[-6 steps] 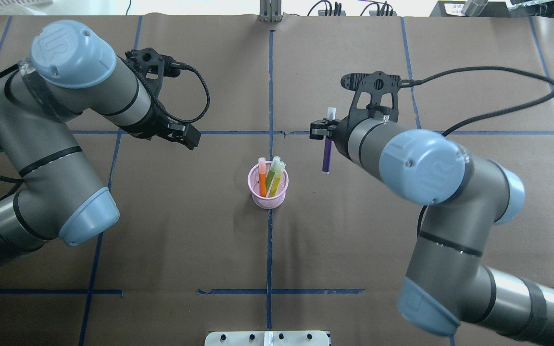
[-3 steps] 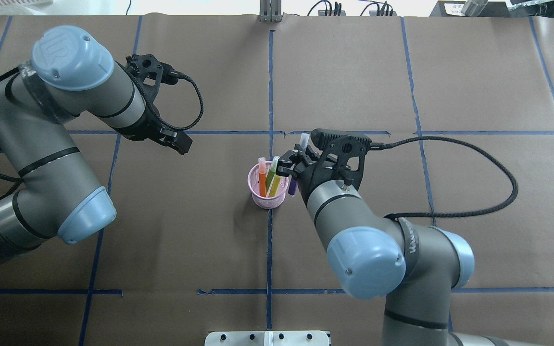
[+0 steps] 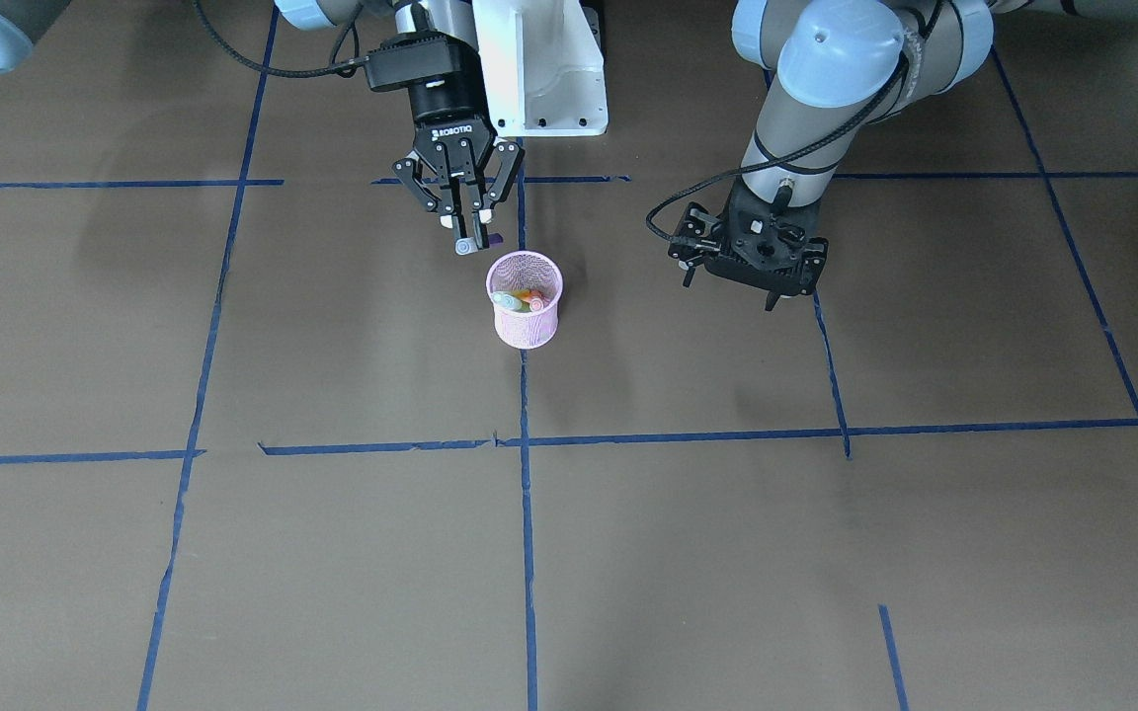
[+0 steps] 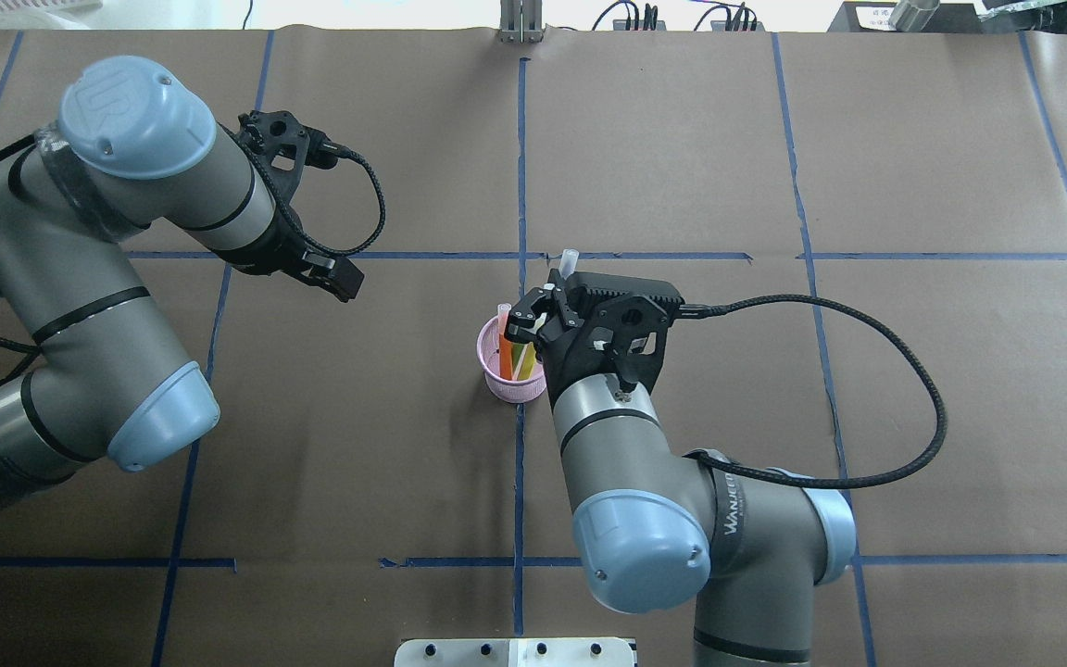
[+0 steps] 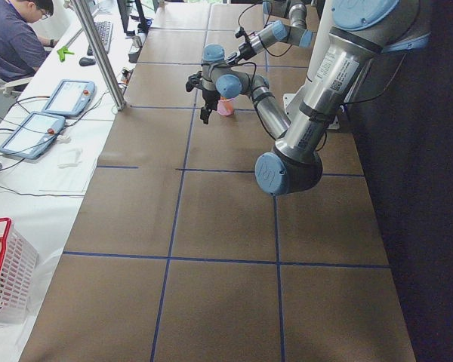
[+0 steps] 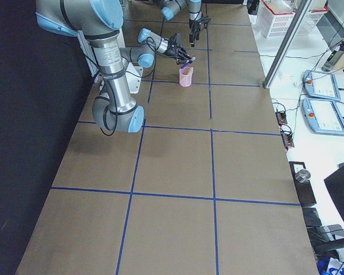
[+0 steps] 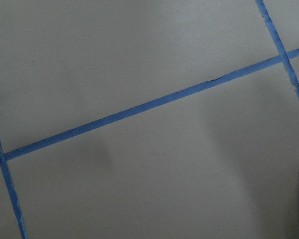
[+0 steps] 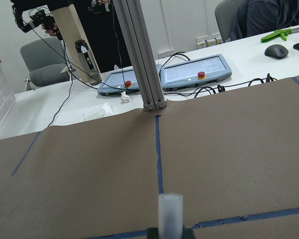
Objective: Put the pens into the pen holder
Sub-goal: 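Lift the purple highlighter and carry it over the pen cup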
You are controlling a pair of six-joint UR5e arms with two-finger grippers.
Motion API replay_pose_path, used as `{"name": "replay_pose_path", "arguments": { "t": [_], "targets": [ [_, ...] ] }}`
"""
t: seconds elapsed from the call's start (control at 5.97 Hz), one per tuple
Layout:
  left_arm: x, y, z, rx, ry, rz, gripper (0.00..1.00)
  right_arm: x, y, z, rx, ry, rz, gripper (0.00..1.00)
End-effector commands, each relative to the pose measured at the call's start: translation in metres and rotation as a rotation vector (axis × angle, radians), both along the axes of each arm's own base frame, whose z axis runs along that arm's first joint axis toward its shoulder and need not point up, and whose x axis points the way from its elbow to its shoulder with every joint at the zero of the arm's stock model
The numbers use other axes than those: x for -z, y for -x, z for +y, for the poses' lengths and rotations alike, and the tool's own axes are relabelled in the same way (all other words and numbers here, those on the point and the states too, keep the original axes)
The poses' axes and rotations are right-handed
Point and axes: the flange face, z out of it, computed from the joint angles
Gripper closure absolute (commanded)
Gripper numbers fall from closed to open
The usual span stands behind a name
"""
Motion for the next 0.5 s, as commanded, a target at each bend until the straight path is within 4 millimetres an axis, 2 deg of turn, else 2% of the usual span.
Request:
{"name": "replay_pose_path", "arguments": {
  "t": [0.0,0.17,0.34],
  "targets": [
    [0.003,0.002,0.004,-0.011,0.005,0.014,0.0,0.001,0.018,0.0,-0.034,-0.019,0.022,1.0],
    [0.003,0.003,0.003,-0.01,0.004,0.015,0.0,-0.003,0.031,0.001,-0.058,-0.033,0.048,1.0],
    [0.003,0.002,0.003,-0.011,0.005,0.014,0.0,0.003,0.045,-0.002,-0.064,-0.034,0.055,1.0]
  ]
}}
